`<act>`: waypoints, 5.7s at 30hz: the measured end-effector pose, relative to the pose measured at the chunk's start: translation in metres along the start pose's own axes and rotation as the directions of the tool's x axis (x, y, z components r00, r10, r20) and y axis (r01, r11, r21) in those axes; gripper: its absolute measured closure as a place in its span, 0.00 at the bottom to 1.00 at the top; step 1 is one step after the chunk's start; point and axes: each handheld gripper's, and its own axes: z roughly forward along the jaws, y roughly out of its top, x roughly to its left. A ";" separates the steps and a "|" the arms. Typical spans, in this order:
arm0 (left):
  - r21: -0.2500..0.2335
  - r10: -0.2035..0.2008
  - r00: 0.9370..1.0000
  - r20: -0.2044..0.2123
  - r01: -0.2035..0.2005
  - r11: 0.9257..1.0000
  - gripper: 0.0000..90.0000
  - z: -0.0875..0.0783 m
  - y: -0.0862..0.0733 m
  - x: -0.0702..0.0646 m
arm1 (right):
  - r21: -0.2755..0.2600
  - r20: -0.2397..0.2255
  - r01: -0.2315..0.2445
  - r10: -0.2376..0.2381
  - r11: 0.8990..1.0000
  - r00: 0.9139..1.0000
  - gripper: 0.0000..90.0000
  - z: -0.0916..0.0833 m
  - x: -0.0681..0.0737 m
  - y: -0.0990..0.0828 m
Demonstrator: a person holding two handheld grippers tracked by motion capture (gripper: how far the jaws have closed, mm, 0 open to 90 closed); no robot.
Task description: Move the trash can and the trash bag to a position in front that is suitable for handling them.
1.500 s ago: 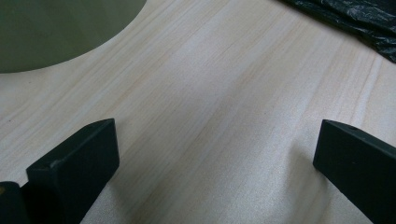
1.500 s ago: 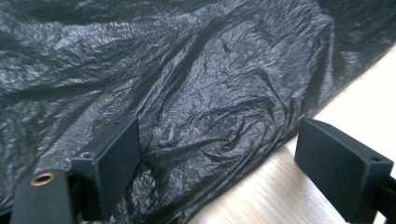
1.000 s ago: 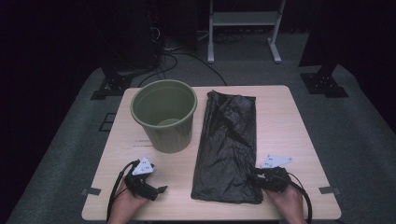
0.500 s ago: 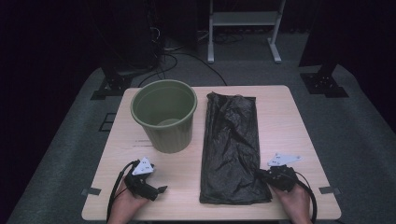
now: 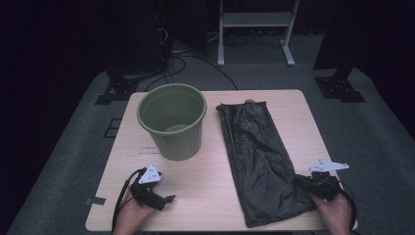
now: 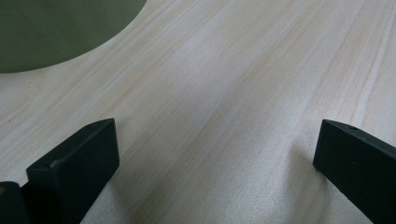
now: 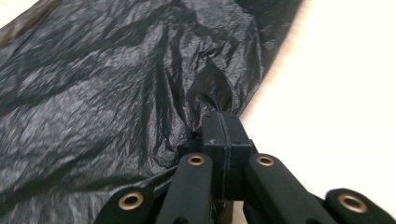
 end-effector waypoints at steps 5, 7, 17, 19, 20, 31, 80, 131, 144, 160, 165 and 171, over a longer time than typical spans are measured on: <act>0.000 0.000 1.000 0.000 0.000 1.000 0.00 0.000 0.000 0.000 | -0.003 0.030 -0.020 0.020 1.000 0.999 1.00 -0.006 -0.012 -0.006; 0.000 0.000 1.000 0.000 0.000 1.000 0.00 0.000 0.000 0.000 | -0.004 0.040 -0.030 0.031 1.000 0.999 1.00 -0.008 -0.017 -0.009; 0.000 -0.002 1.000 -0.002 0.002 1.000 0.00 0.000 0.000 0.000 | -0.002 0.071 -0.047 0.047 0.999 0.996 0.99 -0.013 -0.029 -0.015; 0.001 -0.002 1.000 -0.002 0.002 1.000 0.00 0.000 0.000 0.000 | -0.006 0.070 -0.045 0.046 0.999 0.996 0.92 -0.013 -0.029 -0.015; 0.000 -0.002 1.000 -0.002 0.002 1.000 0.00 0.000 0.000 0.000 | -0.012 0.068 -0.041 0.041 0.999 0.997 0.83 -0.014 -0.029 -0.014; 0.001 -0.002 1.000 -0.003 0.002 1.000 0.00 0.000 0.000 0.000 | -0.080 0.050 -0.019 0.023 0.997 0.998 0.33 -0.019 -0.017 -0.004; -0.051 -0.063 0.998 0.003 0.063 0.997 0.00 -0.007 0.001 0.002 | 0.002 -0.074 0.116 -0.115 0.993 0.991 0.00 0.066 0.036 0.031; -0.154 -0.097 0.995 -0.024 0.093 0.984 0.00 -0.110 0.089 0.047 | 0.001 -0.072 0.111 -0.111 0.994 0.991 0.00 0.065 0.036 0.031; -0.182 -0.104 0.994 -0.043 0.095 0.979 0.00 -0.129 0.115 0.066 | 0.001 -0.072 0.111 -0.111 0.994 0.991 0.00 0.065 0.036 0.031; -0.189 -0.099 0.992 -0.078 0.083 0.979 0.00 -0.136 0.144 0.089 | 0.001 -0.073 0.111 -0.111 0.994 0.991 0.00 0.065 0.036 0.031; -0.186 -0.098 0.991 -0.089 0.080 0.979 0.00 -0.133 0.151 0.097 | 0.001 -0.073 0.112 -0.111 0.994 0.991 0.00 0.065 0.036 0.031; -0.175 -0.097 0.991 -0.095 0.079 0.981 0.00 -0.126 0.158 0.106 | 0.001 -0.073 0.112 -0.111 0.994 0.991 0.00 0.065 0.036 0.031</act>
